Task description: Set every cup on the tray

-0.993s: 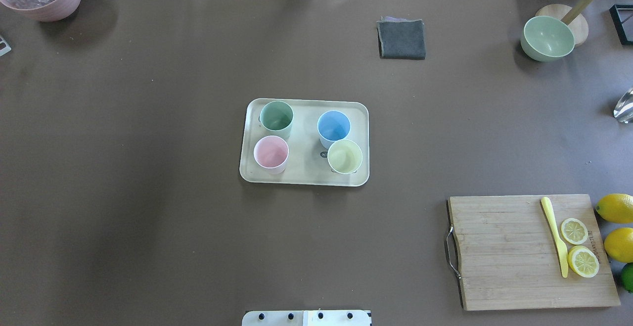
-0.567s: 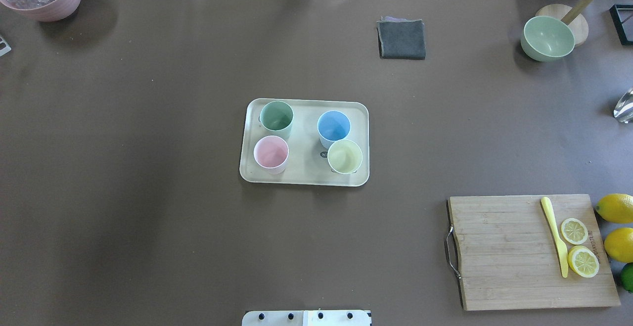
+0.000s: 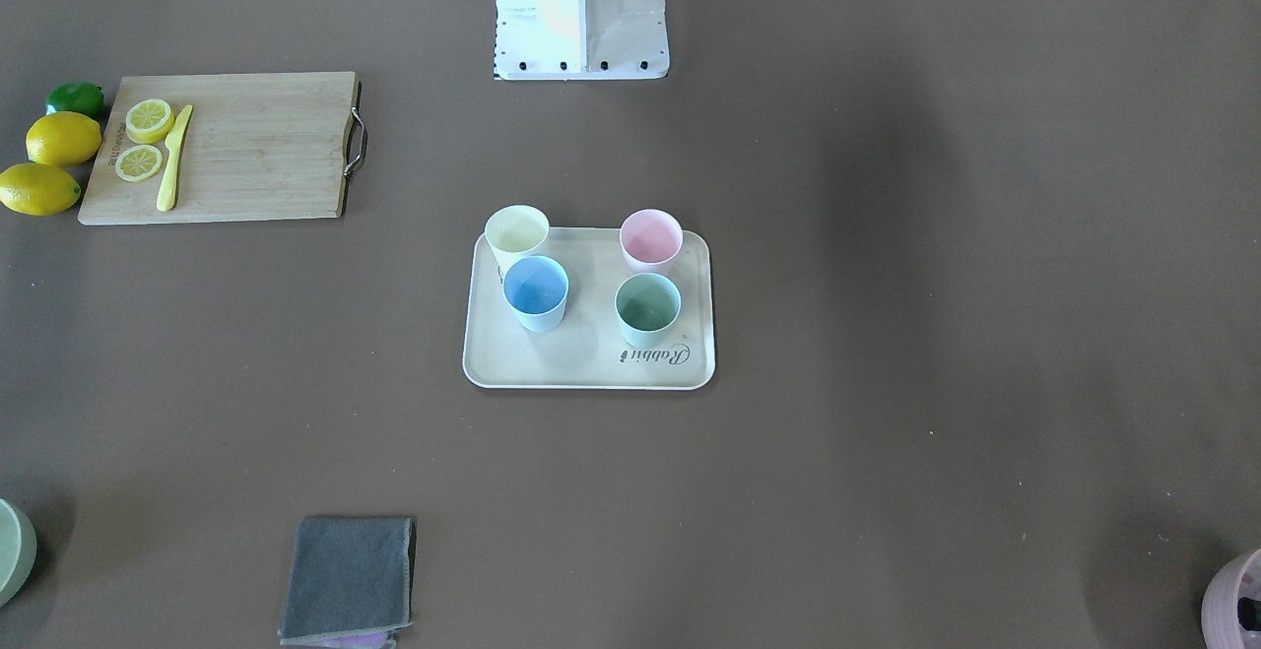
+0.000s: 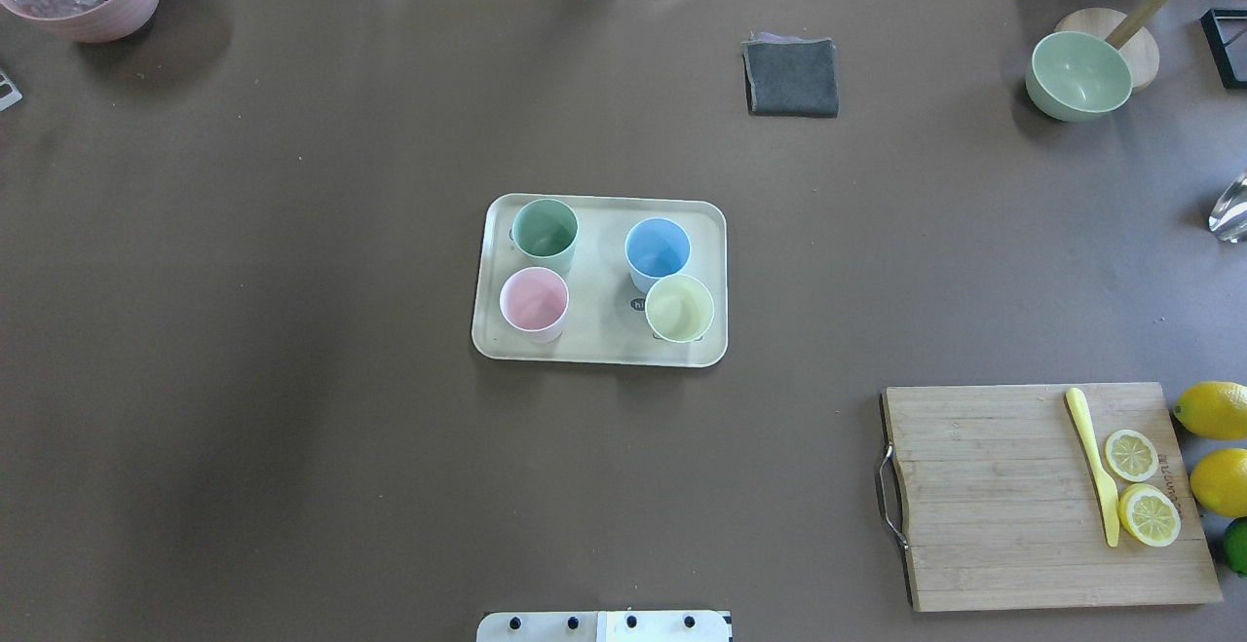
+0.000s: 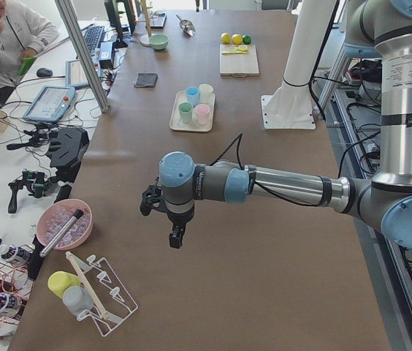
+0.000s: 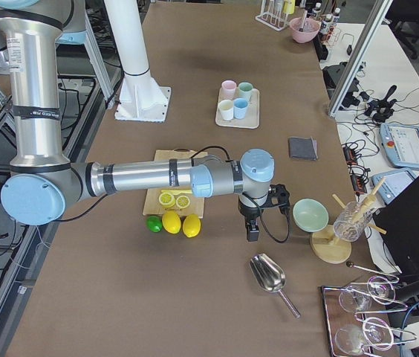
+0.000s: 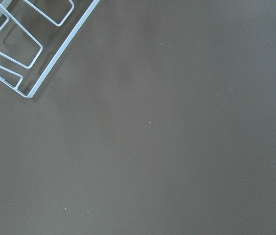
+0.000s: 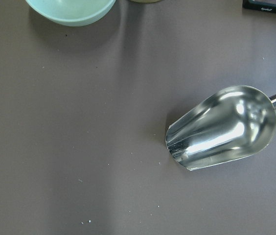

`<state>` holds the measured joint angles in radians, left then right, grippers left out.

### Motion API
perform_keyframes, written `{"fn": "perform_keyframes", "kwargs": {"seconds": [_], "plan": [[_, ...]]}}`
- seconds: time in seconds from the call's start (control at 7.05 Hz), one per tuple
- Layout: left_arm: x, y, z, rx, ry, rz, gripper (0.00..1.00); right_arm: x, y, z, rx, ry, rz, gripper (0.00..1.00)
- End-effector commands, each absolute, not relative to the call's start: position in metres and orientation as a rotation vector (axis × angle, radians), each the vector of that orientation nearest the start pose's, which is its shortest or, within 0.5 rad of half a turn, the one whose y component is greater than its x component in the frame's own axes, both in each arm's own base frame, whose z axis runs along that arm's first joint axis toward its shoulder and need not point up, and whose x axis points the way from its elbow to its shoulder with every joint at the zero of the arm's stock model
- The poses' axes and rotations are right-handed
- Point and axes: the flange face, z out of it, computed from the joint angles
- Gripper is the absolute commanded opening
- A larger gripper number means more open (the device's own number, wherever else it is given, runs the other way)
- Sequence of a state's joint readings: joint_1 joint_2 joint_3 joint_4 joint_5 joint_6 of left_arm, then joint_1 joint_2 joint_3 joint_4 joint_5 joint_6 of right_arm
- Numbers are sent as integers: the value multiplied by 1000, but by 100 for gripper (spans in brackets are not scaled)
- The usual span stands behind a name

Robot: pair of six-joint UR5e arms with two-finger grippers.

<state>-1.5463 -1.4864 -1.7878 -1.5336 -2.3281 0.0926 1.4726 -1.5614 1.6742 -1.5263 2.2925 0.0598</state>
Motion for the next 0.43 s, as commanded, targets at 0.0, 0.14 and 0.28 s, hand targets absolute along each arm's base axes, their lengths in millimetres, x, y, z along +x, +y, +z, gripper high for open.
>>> {"fn": "perform_keyframes", "kwargs": {"seconds": [0.0,0.14,0.28], "plan": [[-54,-461,595,119,754,148,98,16,-508,601,90,-747,-93,100],[-54,-461,592,126,754,151,98,17,-508,601,91,-748,-94,100],[-54,-461,592,125,754,147,98,17,-508,601,90,-748,-93,100]]}}
